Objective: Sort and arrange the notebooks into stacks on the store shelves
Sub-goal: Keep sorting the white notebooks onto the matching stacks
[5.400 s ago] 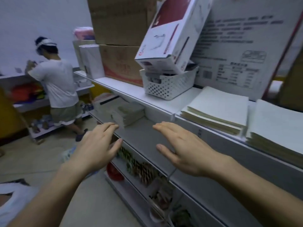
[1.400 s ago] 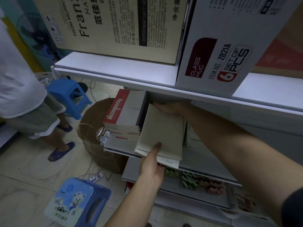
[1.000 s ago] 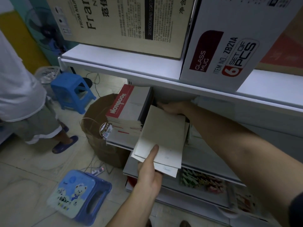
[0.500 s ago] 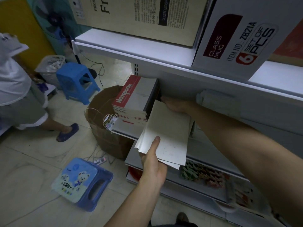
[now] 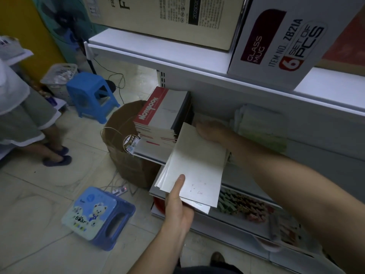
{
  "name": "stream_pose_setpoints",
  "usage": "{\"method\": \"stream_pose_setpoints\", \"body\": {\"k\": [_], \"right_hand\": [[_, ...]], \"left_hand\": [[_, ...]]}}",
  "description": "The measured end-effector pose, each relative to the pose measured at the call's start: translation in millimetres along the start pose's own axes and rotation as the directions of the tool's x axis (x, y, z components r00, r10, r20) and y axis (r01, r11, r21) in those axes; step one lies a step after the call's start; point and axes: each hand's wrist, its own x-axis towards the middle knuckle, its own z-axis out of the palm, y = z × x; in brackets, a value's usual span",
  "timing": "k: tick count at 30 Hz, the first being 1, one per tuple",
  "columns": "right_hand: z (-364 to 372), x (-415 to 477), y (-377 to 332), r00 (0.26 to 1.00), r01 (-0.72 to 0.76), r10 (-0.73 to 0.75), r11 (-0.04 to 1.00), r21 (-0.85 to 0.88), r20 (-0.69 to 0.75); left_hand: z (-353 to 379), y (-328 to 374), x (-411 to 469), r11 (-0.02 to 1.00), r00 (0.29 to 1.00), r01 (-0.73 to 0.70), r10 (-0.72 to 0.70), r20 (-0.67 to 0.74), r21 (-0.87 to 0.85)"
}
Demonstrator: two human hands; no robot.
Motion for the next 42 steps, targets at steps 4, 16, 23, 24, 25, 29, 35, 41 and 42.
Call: {"method": "stream_pose_setpoints", "body": {"k": [4, 16, 23, 24, 25, 29, 35, 41, 42], "right_hand": [[-9.7, -35.4, -4.4, 0.995, 0.076, -0.075, 0.997, 0.013, -0.072], [88.2, -229.1, 39.0, 0.978, 0.170, 0.063, 0.321, 0.932, -0.200], [72.3, -208.2, 27.8, 0.967, 0.090, -0.242, 0.010, 0.996, -0.085], [68.7, -209.3, 28.0, 0.965, 0.065, -0.252, -0.035, 0.997, -0.072], [65.1, -210.9, 28.6, 0.964, 0.056, -0.256, -0.070, 0.996, -0.072], [45.7, -213.5, 37.2, 0.956, 0.118, -0.260, -0.087, 0.989, -0.136], [32.1, -218.1, 57.7, 0.938, 0.137, -0.321, -0.002, 0.991, -0.131], [40.4, -228.2, 72.0, 0.935, 0.129, -0.331, -0.025, 0.991, -0.130], [40.6, -230.5, 74.9, 0.941, 0.117, -0.316, -0.038, 0.992, -0.123]], "left_hand": [[-5.6, 4.1, -7.0, 1.000, 0.999, -0.007, 0.006, 0.052, 0.028], [-8.1, 38.1, -47.2, 0.972, 0.950, -0.236, 0.228, 0.214, 0.016], [17.6, 49.6, -80.6, 0.922, 0.879, -0.373, 0.315, 0.357, 0.105], [20.9, 48.8, -83.1, 0.908, 0.875, -0.396, 0.329, 0.355, 0.135], [20.3, 47.4, -84.0, 0.892, 0.863, -0.421, 0.340, 0.374, 0.162], [7.1, 81.8, -86.9, 0.903, 0.830, -0.357, 0.189, 0.524, 0.240], [72.5, 171.8, -85.0, 0.404, 0.816, -0.483, -0.114, 0.567, 0.776], [106.3, 128.1, -90.7, 0.212, 0.815, -0.541, -0.108, 0.570, 0.814], [100.9, 122.9, -88.3, 0.226, 0.812, -0.544, -0.102, 0.575, 0.808]]}}
